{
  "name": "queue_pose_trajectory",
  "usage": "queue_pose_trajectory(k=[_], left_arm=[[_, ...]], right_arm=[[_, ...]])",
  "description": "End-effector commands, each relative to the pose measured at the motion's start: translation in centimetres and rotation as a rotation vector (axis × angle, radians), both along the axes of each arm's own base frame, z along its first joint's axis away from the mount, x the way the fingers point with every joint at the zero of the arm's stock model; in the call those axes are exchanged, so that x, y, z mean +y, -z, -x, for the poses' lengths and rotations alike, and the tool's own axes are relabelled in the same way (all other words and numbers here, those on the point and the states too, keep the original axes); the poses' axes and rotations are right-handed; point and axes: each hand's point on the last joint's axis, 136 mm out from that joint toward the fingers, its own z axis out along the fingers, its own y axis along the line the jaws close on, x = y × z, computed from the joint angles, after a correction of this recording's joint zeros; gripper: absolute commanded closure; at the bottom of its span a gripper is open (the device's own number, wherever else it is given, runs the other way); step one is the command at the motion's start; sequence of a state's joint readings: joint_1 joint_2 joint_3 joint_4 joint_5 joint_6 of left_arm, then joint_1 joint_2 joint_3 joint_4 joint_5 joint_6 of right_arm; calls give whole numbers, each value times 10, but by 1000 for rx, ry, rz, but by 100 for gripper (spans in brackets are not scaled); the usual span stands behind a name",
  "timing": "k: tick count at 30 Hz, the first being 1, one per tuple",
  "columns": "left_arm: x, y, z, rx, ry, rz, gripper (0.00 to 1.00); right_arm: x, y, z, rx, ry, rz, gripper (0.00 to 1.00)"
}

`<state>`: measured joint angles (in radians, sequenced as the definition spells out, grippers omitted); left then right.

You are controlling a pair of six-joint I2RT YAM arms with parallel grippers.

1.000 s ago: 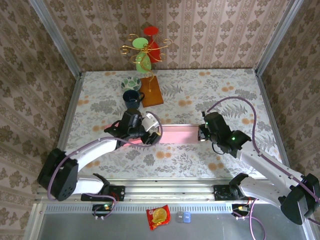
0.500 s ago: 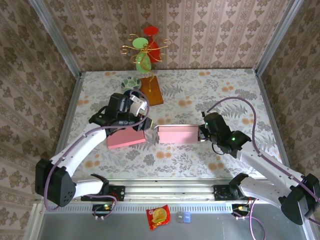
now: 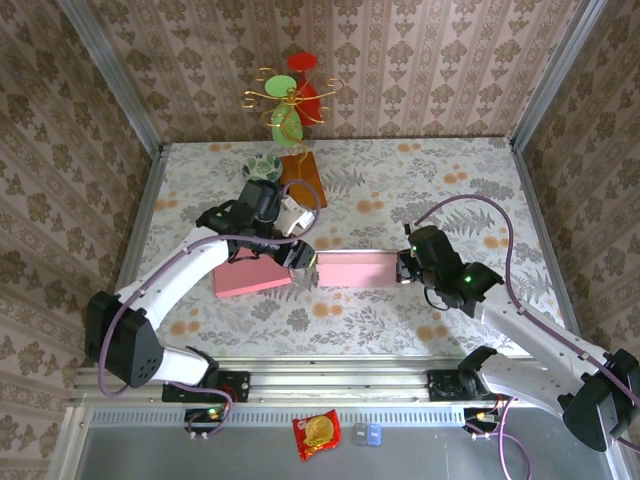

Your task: Fold the paper box

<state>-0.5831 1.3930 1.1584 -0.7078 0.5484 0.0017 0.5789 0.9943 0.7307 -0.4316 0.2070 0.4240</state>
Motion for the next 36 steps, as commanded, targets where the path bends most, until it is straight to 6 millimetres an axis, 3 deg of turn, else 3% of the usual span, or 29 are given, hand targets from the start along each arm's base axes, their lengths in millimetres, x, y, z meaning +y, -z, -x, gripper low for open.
queue_pose_trajectory(k=[1, 16, 36], left_arm=[[3, -3, -4, -59, 20, -60, 57], [-7, 6, -11, -99, 58, -103, 59], [-14, 13, -14, -91, 72, -115, 72]], right_arm=[[-5, 8, 8, 26, 14, 14, 100], [-5, 8, 7, 24, 17, 12, 100], [-5, 9, 7, 24, 13, 13, 100]])
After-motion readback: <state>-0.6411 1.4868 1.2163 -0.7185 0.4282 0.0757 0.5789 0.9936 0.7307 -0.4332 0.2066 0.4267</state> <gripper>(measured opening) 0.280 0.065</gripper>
